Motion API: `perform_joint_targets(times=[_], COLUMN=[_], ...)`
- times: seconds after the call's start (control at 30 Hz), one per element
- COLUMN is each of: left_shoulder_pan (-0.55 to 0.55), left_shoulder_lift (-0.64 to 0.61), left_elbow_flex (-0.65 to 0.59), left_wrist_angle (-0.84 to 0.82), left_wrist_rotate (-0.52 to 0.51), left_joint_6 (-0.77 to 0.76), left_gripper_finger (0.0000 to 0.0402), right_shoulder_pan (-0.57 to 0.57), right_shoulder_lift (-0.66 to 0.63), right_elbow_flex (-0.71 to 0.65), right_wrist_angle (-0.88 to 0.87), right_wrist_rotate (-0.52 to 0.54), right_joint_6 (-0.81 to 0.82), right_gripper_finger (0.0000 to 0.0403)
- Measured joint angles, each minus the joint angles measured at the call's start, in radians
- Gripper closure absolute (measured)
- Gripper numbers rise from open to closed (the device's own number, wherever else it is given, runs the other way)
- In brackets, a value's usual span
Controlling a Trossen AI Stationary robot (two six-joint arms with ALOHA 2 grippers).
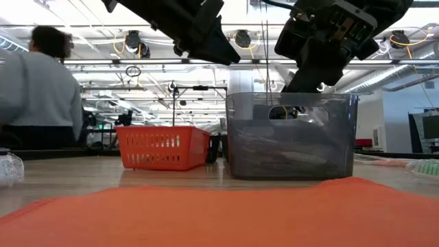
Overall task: Pick & Place Toothbrushes
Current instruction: Put the violet toothbrush into the transparent bin
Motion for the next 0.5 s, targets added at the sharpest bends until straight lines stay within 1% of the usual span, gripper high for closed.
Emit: perform_joint_targets(times=[0.1, 0.23, 0.4, 0.5], left_shoulder_pan=[0.013, 0.027, 0.035, 0.038], left_shoulder_lift=[0.0, 0.0, 0.0, 0.0], left_elbow_flex=[0.0, 0.0, 0.0, 0.0], left_wrist_angle=[-0.003, -0.014, -0.039, -0.053], left_wrist_rotate=[0.0, 0.0, 0.0, 0.0], left_joint_6=[-0.003, -0.009, -0.01, -0.025], left_gripper_finger=[0.0215, 0.0215, 0.0215, 0.0215], right_shoulder_pan=[-0.001, 0.012, 0.047, 0.053], right_shoulder_lift=[0.0, 0.0, 0.0, 0.0], right_elbow_flex=[0.0, 0.0, 0.0, 0.0], right_wrist_angle=[0.004, 0.049, 0.108, 0.096], right_wrist_rotate=[0.006, 0.007, 0.014, 0.063], right_joint_6=[0.033, 0.088, 0.106, 0.106], right_gripper_finger=[0.0251, 0.023, 0.0222, 0.0224])
